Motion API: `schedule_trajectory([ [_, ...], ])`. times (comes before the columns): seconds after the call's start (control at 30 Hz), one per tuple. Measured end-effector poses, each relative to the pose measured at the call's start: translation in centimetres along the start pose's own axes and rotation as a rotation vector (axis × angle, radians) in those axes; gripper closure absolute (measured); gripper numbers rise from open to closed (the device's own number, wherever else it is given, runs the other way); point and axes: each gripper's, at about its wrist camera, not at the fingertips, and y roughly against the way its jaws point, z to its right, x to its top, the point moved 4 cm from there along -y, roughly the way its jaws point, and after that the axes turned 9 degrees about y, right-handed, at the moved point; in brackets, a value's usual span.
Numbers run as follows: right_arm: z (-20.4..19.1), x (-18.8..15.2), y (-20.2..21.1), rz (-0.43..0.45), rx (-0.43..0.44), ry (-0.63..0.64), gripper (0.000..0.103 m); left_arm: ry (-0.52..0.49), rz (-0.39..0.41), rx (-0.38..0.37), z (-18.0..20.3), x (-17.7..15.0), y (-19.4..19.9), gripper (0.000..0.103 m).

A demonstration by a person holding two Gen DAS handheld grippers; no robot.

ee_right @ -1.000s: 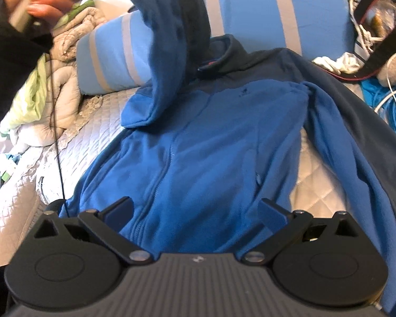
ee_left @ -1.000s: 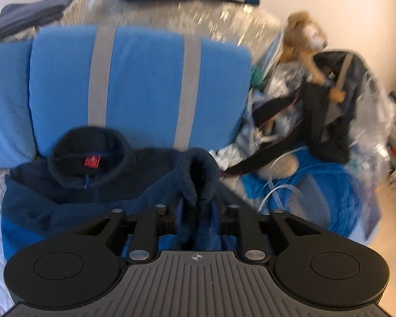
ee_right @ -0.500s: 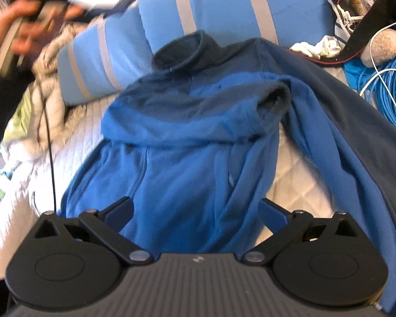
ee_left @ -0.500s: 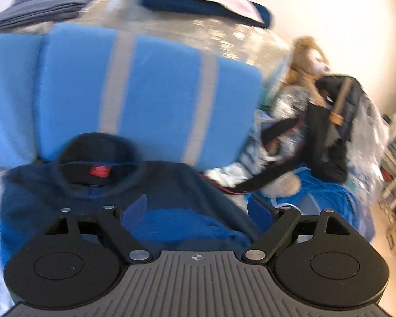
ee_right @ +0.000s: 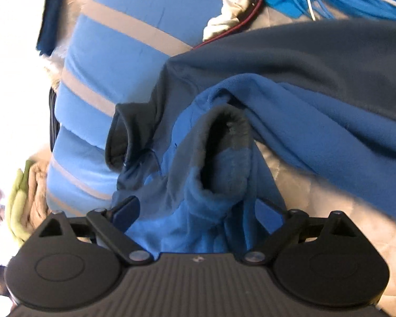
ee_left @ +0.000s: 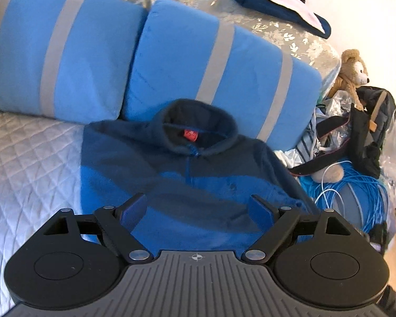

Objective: Fold clothes
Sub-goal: 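Lay the sleeve across the jacket and open the left gripper, then grasp the folded jacket edge with the right gripper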

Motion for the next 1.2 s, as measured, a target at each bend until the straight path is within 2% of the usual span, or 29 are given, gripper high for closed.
schedule_trajectory([
  [0.17, 0.1, 1.1, -1.6, -0.003, -0.060, 0.041, 0.008, 0.028, -0.009, 0.011, -2.2, -0.8, 0.1, 0.019],
  [0.4, -0.4, 1.0, -1.6, -0.017, -0.118, 0.382, 0.009, 0.068, -0.043, 0.004, -4.0, -2.4, -0.2, 0.019],
  [0.5, 0.2, 1.3, -1.8, -0.038, -0.103, 0.433, 0.015, 0.078, -0.055, 0.014, -4.6, -2.9, -0.5, 0.019],
  [0.73, 2.2, 2.2, -3.4, -0.033, -0.046, 0.436, 0.023, 0.077, -0.076, 0.029, -5.0, -3.5, -1.3, 0.019],
  [0.93, 1.7, 2.8, -3.9, -0.012, -0.020, 0.441, 0.041, 0.080, -0.102, 0.045, -5.4, -4.2, -2.1, 0.019],
  [1.13, 0.4, 3.0, -3.4, -0.024, -0.049, 0.432, 0.042, 0.103, -0.128, 0.037, -5.7, -4.8, -2.6, 0.019],
  [1.2, 0.5, 3.1, -3.4, -0.043, -0.044, 0.373, 0.038, 0.104, -0.134, 0.039, -5.7, -4.9, -2.8, 0.019],
])
